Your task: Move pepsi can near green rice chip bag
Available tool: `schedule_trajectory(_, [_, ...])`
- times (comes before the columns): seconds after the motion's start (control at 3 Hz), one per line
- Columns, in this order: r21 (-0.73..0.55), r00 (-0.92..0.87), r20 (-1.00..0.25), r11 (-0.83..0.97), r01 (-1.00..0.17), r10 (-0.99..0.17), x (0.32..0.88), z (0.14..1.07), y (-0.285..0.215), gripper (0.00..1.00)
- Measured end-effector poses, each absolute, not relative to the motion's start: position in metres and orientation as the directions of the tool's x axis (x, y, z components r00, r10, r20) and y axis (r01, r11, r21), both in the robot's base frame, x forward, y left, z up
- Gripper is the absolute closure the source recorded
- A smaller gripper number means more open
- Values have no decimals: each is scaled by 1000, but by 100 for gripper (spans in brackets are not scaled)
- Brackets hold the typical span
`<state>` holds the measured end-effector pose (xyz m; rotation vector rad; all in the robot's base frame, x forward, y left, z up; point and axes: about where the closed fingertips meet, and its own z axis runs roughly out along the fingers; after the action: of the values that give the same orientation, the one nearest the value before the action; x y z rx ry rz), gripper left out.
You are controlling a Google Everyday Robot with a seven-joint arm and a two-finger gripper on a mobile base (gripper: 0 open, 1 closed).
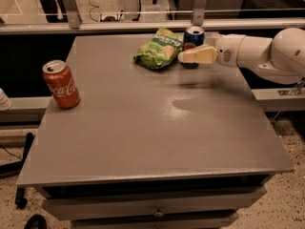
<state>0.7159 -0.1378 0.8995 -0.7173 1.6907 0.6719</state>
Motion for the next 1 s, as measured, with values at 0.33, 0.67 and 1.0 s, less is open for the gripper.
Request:
schedule_trajectory(0.33, [65,-177,-978,636,-769,-113,690,905,-144,0])
schedule_trajectory(0.67, [44,-134,-987,634,-772,-94,659,913,-159,0])
schedule_trajectory(1.0, [-16,-27,-998,607,-794,-62,620,924,-181,0])
